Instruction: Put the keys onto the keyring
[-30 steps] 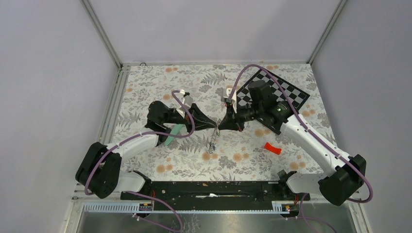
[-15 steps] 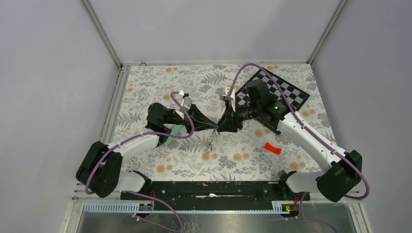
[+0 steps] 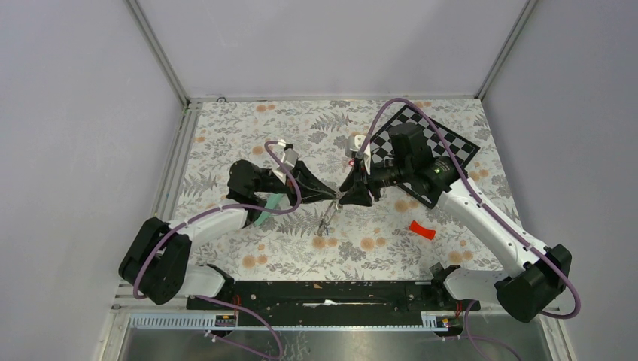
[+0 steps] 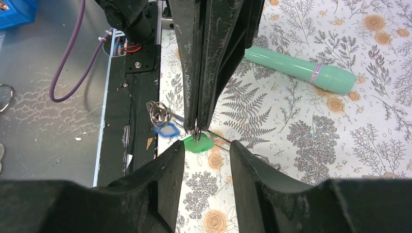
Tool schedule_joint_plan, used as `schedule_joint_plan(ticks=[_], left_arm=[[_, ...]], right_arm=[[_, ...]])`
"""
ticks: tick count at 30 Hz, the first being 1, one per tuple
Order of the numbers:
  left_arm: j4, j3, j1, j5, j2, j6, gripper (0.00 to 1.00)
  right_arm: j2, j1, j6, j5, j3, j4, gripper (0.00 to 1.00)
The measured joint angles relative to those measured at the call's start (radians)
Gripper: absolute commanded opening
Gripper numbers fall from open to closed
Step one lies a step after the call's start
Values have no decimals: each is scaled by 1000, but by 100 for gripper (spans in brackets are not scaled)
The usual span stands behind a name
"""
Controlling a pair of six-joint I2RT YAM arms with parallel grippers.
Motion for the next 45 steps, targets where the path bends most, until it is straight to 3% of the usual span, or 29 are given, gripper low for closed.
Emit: schedule_joint_plan(ticks=[6, 18, 23, 31, 37, 39, 45], left_arm=[[5, 0, 0, -8, 11, -14, 0], [6, 0, 0, -23, 14, -22, 0], [6, 0, 0, -25, 14, -22, 0], [-10, -5, 1, -41, 14, -8, 0], [-95, -3, 1, -46, 9, 77, 21], [-185, 14, 1, -40, 2, 138, 29], [-571, 175, 1, -28, -2, 388, 37]], right_arm=[[3, 0, 4, -9, 0, 5, 41], [15, 0, 27, -32, 0, 34, 19], [19, 0, 34, -33, 0, 39, 0], [19, -1, 23, -10, 0, 37, 0], [21, 0, -13, 35, 0, 1, 0], [24, 0, -29, 59, 3, -23, 0], [51, 6, -70, 129, 43, -98, 0]])
